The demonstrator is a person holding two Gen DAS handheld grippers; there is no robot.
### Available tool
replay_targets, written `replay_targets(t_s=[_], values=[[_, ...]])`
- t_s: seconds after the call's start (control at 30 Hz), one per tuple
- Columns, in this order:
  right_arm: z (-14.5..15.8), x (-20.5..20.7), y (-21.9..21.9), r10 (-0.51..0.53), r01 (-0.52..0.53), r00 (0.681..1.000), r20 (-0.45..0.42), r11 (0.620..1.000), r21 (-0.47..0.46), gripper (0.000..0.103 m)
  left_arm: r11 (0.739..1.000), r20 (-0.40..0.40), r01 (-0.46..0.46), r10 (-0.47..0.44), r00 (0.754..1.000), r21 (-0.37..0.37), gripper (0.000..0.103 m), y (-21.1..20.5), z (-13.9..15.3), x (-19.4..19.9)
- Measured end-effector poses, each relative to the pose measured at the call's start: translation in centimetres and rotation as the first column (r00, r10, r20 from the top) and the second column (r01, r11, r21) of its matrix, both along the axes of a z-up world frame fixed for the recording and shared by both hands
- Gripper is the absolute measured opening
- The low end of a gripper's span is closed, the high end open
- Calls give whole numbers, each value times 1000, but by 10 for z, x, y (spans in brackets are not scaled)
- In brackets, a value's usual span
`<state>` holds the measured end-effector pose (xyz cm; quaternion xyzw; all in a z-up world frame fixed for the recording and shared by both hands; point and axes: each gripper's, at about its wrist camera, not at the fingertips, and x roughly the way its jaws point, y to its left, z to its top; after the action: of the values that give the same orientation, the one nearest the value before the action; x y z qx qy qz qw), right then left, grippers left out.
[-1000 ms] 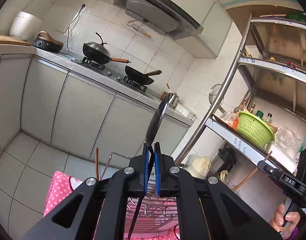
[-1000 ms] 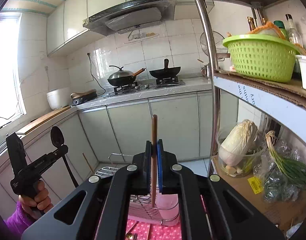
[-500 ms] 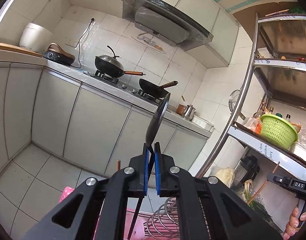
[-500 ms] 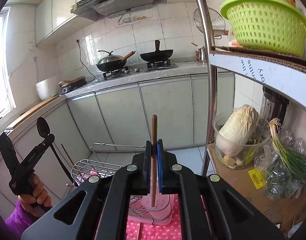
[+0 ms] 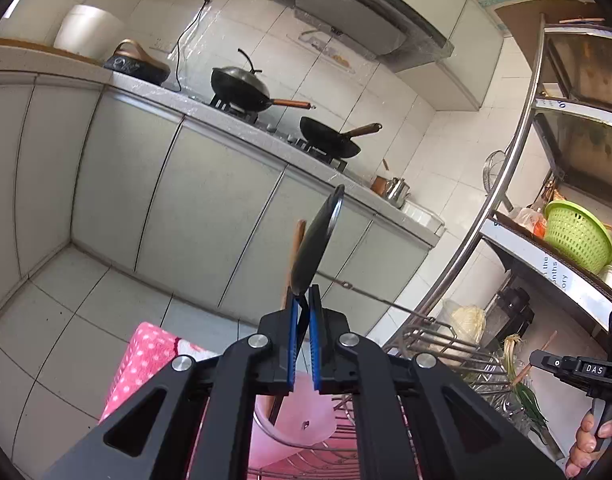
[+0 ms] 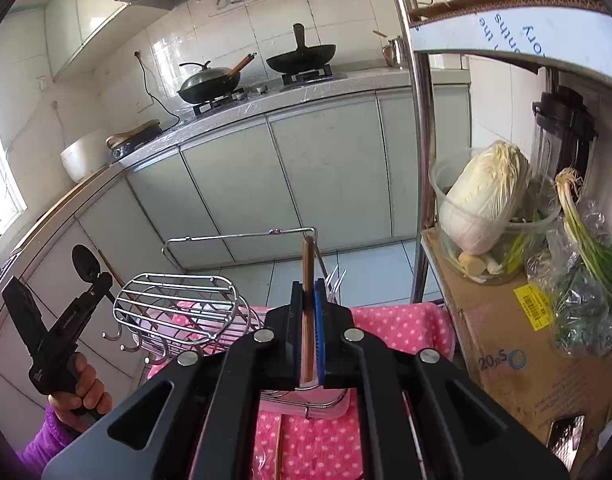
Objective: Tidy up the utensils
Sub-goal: 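Lift both and release the spoon and chopstick into the pink cup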
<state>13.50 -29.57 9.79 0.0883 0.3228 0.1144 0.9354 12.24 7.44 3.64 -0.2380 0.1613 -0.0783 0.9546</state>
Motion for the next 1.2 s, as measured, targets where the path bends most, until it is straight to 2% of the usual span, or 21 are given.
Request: replay_targets(t_s=[0.13, 0.3, 0.4, 0.47, 0.57, 0.63, 0.7, 0.8, 0.93, 1.2], values=[[-11, 5, -3, -1, 1, 999, -32, 1000, 20, 6, 999, -73, 29, -32, 997, -45, 5, 6, -13, 11], [-19, 10, -5, -4, 6, 998, -55, 999, 33, 6, 998, -135, 45, -52, 990, -52, 5, 3, -18, 19], [-20, 12, -7, -12, 14, 998, -59, 999, 34, 6, 997, -169, 40, -51, 984, -67, 8, 4, -22, 22], [-23, 14, -7, -17, 19, 997, -73, 999, 30, 6, 997, -187, 41, -54, 981, -73, 20, 4, -22, 22], [-27, 17, -9, -19, 23, 995, -99, 999, 36, 11, 996, -188, 44, -58, 980, -76, 31, 6, -20, 19], [-29, 17, -11, -22, 27, 995, -99, 999, 44, 26, 997, -174, 47, -57, 983, -64, 37, 6, -15, 15], [-29, 15, -13, -27, 32, 995, -97, 998, 47, 33, 998, -163, 49, -55, 985, -42, 43, 5, -10, 11], [-28, 13, -15, -30, 34, 995, -94, 998, 43, 36, 999, -153, 50, -52, 987, -15, 45, 3, -6, 5], [-26, 4, -16, -38, 40, 996, -86, 999, 21, 37, 999, -159, 49, -51, 986, -14, 46, 4, -4, -5], [-35, -43, -14, -47, 47, 998, -52, 999, -9, 37, 998, -184, 64, -62, 981, 3, 46, 7, -4, -37]])
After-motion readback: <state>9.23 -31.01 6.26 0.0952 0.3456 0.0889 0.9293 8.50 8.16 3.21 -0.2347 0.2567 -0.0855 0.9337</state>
